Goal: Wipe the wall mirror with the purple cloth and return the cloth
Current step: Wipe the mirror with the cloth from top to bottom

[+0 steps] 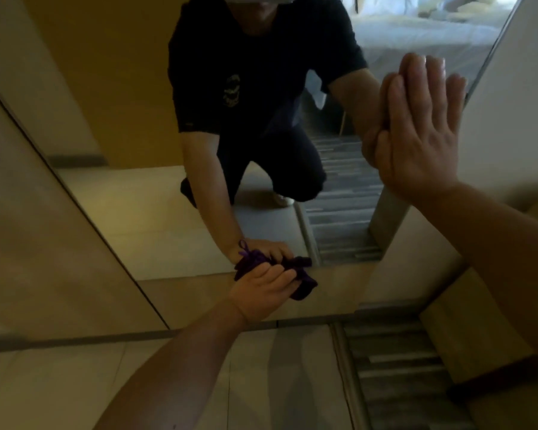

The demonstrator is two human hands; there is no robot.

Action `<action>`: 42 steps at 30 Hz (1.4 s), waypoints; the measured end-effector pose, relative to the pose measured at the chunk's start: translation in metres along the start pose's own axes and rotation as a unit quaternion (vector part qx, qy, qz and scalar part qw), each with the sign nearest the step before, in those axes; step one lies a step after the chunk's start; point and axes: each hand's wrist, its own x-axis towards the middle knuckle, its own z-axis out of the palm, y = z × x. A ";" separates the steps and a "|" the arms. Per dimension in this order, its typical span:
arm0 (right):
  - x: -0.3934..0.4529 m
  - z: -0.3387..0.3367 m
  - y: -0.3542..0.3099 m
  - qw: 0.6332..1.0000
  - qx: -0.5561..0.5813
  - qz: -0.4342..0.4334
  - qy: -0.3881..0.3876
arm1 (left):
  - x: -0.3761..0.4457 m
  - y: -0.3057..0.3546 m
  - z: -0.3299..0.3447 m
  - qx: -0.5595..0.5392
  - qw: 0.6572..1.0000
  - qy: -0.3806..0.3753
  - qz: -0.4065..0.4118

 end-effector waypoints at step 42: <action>-0.061 -0.018 0.086 0.962 -0.039 0.212 -0.167 | 0.081 0.057 0.028 -0.045 0.998 0.024 -0.034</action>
